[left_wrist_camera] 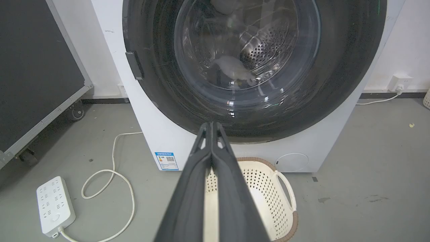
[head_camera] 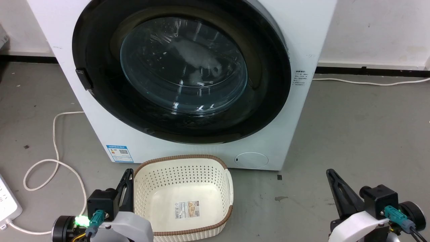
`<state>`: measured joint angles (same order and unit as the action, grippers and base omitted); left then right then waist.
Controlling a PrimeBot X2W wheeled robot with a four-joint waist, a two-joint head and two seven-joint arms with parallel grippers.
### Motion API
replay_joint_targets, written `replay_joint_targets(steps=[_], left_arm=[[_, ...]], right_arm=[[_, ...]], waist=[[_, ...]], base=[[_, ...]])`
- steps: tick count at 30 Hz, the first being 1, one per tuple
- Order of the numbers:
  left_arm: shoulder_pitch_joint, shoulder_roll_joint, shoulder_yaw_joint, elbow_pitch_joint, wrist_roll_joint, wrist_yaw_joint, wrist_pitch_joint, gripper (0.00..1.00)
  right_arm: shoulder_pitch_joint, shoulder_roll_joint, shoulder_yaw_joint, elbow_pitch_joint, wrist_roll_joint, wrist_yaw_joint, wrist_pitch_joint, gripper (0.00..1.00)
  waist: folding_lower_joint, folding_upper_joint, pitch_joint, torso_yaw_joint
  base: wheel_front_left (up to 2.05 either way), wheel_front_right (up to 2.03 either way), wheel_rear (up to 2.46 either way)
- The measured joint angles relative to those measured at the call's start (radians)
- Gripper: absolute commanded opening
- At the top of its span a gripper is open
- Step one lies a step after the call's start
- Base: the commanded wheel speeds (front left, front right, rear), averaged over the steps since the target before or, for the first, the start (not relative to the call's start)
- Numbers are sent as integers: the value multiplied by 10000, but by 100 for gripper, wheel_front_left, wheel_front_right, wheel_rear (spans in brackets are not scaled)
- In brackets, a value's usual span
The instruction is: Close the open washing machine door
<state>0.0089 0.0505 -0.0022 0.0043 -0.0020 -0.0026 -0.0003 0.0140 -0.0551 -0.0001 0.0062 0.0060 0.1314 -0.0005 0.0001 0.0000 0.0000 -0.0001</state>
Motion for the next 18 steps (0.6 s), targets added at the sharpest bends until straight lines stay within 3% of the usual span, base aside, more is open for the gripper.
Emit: replay_joint_targets(steps=[18], left_arm=[[-1, -2, 0, 0, 0, 0, 0, 0]], right_arm=[[-1, 0, 2, -2, 0, 0, 0, 0]], waist=[[-1, 0, 0, 0]], base=[[0, 0, 0]])
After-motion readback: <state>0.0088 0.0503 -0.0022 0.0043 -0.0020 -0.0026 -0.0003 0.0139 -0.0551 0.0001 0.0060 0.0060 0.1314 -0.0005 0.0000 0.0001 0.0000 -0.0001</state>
